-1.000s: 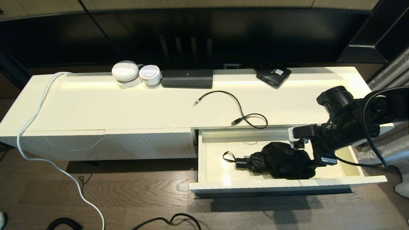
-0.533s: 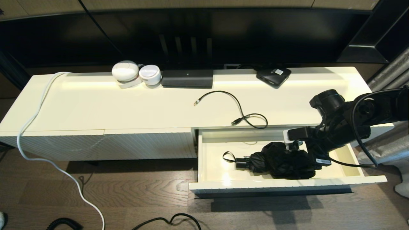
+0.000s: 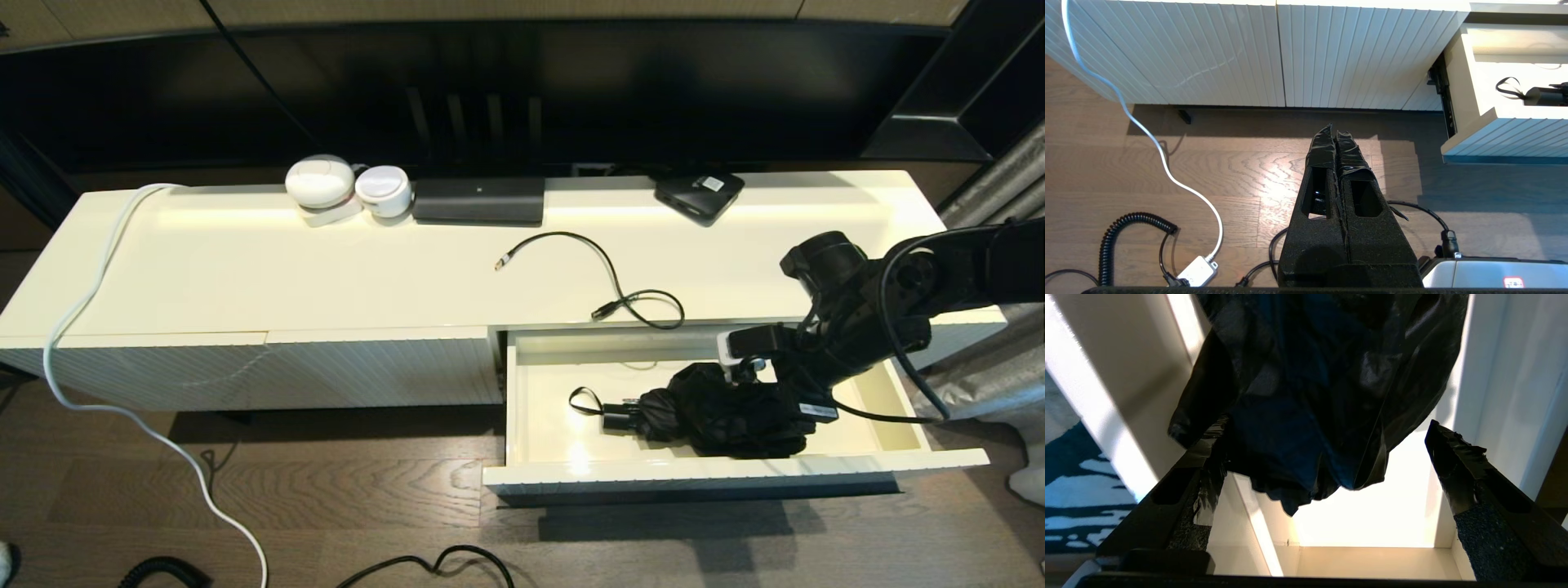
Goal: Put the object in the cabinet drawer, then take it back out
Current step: Take the umbrella out of the drawer and put it on the table
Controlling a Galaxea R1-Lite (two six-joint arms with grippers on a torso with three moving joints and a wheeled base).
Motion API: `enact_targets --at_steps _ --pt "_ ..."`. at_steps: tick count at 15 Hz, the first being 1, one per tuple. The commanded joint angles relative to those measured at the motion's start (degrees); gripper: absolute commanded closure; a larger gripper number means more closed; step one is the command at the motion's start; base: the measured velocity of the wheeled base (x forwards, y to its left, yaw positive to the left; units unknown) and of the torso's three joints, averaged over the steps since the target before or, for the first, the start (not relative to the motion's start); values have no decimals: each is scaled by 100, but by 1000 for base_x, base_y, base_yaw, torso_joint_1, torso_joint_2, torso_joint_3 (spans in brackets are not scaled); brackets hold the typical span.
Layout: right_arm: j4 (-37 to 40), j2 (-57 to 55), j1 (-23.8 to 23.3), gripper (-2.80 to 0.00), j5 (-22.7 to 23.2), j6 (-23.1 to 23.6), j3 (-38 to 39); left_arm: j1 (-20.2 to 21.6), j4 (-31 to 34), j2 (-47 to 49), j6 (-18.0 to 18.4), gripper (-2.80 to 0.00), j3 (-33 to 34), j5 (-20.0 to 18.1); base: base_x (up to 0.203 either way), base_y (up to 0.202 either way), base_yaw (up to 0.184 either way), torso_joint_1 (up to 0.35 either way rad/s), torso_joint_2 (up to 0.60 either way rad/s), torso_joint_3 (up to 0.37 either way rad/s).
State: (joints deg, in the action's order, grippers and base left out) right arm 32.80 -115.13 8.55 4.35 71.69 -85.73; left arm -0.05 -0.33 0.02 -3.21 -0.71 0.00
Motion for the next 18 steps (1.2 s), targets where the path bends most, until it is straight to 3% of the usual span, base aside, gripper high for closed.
enact_targets --at_steps 1,5,18 --pt "400 -106 -25 -280 8 54 -316 -3 -2 6 -4 0 0 0 0 0 0 0 0 0" --pt "1040 -195 -45 -280 39 114 -750 -3 -2 6 -4 0 0 -8 0 0 0 0 0 0" --pt "1220 -801 -20 -280 66 108 -1122 5 -2 6 -4 0 0 -9 0 0 0 0 0 0"
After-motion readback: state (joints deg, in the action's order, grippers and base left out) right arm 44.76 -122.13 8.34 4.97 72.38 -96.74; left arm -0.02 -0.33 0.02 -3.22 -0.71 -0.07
